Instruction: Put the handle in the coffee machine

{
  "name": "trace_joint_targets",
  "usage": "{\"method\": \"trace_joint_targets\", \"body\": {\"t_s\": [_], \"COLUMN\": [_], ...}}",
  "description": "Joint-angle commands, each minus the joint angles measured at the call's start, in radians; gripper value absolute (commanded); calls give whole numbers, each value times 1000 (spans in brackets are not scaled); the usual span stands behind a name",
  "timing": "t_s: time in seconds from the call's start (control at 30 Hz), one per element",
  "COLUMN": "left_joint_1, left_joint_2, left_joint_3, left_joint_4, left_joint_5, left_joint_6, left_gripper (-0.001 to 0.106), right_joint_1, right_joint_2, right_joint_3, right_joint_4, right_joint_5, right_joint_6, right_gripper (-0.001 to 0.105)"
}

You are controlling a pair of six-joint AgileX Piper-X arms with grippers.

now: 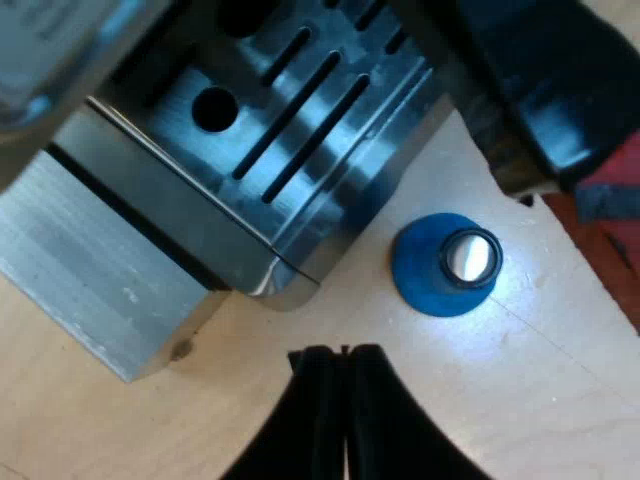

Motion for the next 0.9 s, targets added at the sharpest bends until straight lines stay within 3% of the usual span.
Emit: {"method": "trace_joint_targets", "body": {"t_s": [0.03,0.13,0.3,0.6,0.9], "left_joint_1": [-43,-98,-229,-357,-401], "left_joint_2": [0,0,17,24,24], "left_joint_3": [-1,-1,-1,-1,-1], "left_joint_4": [2,2,8,-25,-99], "left_joint_5": [0,-7,-85,-67,-40], "left_joint_6": [-1,-1,6,20,31], "left_gripper": [0,0,0,0,0], "right_joint_1": [2,2,2,2,2], "right_joint_2": [-9,-9,-9,-9,-9], "right_joint_3": [-8,-8,-8,-8,-8], "right_joint_4": [-6,-6,-6,-6,-6], "right_joint_5": [-3,-3,-3,-3,26], "right_joint_6": [-10,-10,-10,-10,-10], "right_gripper": [74,74,74,74,74]}}
